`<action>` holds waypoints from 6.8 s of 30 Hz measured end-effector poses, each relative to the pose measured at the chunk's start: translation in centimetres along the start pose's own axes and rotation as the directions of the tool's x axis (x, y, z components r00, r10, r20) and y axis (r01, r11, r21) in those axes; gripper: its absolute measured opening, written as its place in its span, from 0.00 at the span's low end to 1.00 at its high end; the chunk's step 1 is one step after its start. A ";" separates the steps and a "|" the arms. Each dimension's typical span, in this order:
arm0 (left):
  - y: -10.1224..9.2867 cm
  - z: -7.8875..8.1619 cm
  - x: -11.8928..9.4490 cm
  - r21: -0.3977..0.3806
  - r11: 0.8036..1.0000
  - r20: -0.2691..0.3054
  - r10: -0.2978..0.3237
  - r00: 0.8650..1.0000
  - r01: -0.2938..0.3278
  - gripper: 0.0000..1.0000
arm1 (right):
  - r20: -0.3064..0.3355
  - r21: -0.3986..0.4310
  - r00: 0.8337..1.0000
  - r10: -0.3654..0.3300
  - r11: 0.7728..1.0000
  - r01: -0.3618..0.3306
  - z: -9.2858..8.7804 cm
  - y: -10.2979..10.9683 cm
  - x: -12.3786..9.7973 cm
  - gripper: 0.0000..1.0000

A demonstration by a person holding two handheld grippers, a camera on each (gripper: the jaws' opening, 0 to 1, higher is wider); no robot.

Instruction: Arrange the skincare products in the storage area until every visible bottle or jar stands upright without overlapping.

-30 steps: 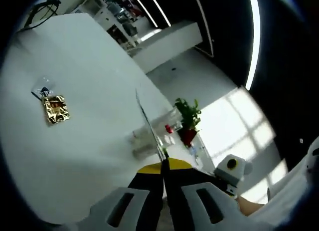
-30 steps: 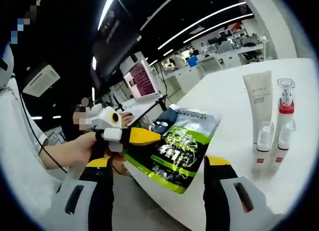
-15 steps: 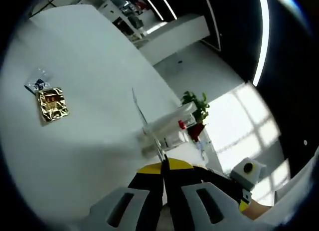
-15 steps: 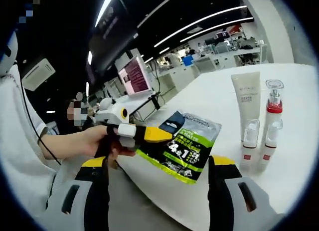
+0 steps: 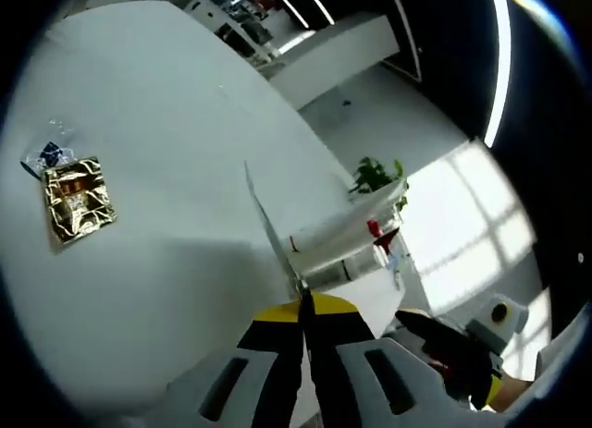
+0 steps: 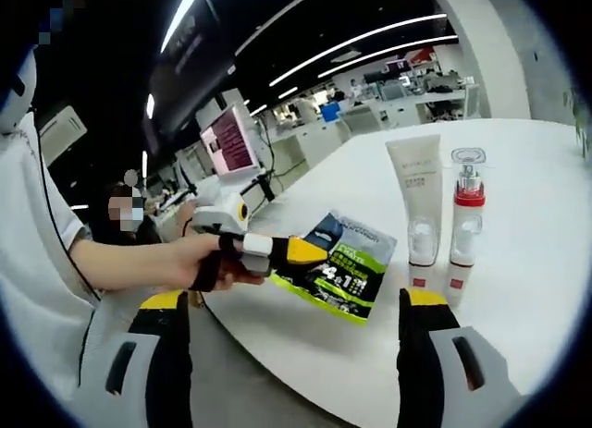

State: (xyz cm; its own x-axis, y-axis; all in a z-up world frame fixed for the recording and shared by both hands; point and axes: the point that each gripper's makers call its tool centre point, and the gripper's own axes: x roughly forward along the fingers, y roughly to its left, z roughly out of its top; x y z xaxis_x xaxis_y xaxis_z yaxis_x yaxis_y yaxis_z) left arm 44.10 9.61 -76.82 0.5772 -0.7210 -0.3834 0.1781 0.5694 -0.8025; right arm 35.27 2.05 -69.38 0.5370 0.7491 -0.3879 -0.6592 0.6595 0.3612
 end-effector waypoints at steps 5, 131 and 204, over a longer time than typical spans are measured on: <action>0.7 0.1 0.8 0.010 1.000 -0.009 0.015 1.000 -0.015 0.00 | 0.007 0.006 0.999 -0.037 0.999 0.037 0.3 -1.2 -0.5 0.99; 3.5 0.7 -17.1 0.406 0.831 0.173 0.339 0.925 -0.380 0.96 | -0.033 -0.094 0.992 -0.120 0.989 0.116 -0.9 -2.6 -0.5 0.99; 14.9 7.6 -7.1 0.751 0.605 -0.066 0.466 0.882 -0.264 0.62 | -0.142 -0.083 0.975 -0.168 0.984 0.158 -3.2 -3.9 -0.2 0.99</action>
State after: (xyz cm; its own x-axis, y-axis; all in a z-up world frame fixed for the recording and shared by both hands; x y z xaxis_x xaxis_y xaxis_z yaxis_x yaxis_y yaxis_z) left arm 48.74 26.24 -82.59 0.5396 -0.3964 -0.7428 0.5544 0.8313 -0.0409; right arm 36.08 -0.92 -73.40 0.5599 0.6107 -0.5600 -0.6074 0.7622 0.2240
